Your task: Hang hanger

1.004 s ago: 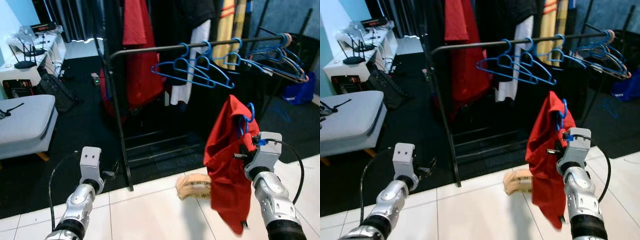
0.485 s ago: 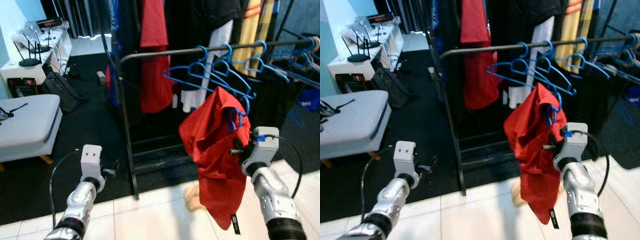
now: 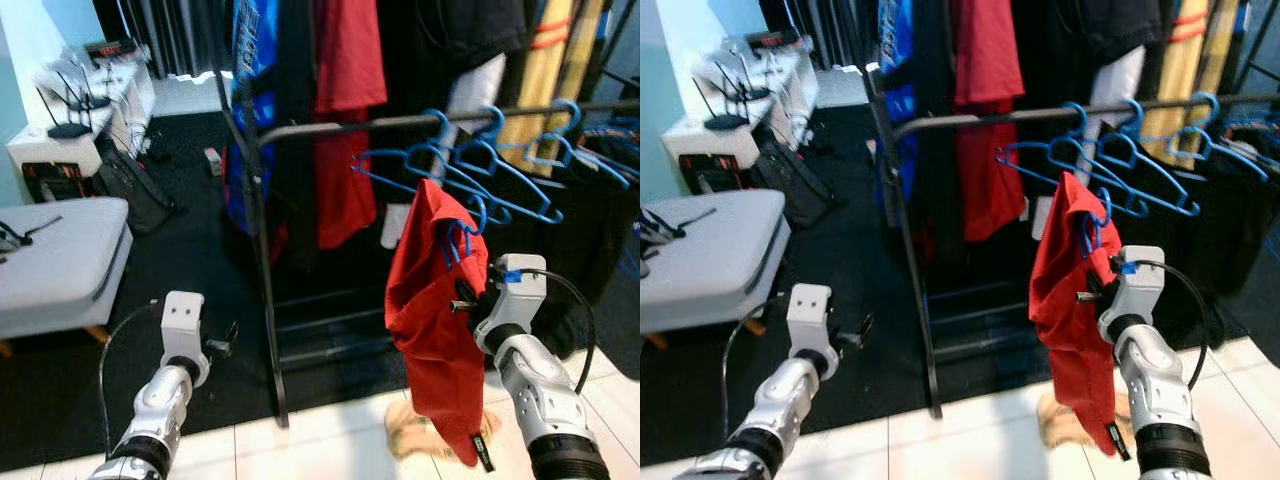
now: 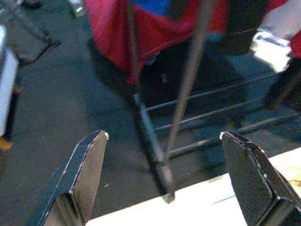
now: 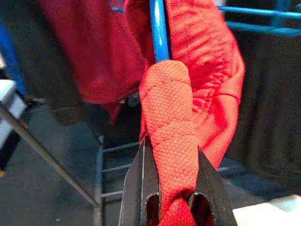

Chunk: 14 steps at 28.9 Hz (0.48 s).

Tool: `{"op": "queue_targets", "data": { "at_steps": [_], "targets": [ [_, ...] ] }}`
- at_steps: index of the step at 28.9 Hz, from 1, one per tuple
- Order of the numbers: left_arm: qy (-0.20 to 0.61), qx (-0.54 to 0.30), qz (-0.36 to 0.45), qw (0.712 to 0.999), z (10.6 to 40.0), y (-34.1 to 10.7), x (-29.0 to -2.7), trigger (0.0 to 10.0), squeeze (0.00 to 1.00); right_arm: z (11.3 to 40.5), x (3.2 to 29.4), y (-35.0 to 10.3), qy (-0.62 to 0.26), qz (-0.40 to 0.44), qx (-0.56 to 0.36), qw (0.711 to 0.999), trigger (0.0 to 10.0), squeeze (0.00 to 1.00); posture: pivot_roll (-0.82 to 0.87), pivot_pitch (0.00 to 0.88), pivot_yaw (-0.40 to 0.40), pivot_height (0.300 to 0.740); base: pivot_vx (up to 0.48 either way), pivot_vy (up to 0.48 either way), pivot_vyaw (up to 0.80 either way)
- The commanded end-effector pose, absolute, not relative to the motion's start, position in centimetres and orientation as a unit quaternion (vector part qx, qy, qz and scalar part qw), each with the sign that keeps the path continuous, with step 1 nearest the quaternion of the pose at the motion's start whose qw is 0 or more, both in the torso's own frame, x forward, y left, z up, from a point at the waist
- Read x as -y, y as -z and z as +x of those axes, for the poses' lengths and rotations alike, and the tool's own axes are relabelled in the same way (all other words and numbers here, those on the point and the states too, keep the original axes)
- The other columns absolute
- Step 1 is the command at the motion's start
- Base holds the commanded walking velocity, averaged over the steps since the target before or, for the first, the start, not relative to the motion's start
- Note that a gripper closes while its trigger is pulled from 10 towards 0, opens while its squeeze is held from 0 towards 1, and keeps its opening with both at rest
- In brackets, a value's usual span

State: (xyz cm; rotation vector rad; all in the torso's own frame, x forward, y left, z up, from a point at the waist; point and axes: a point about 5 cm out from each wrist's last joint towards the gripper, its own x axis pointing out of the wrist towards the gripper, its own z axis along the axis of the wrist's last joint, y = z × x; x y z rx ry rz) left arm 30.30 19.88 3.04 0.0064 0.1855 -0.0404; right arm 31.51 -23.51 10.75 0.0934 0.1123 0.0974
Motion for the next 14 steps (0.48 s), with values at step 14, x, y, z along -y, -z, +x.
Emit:
{"op": "queue_targets", "data": {
  "at_steps": [14],
  "targets": [
    [0.008,-0.108,0.0,0.994,29.9,-2.5,-20.1,10.0,0.0,32.1,22.1,-15.1,-0.127,0.059,0.004,0.99,10.0,0.0,-0.04,0.0,0.028,0.74,0.274,0.0,0.0]
  ]
}}
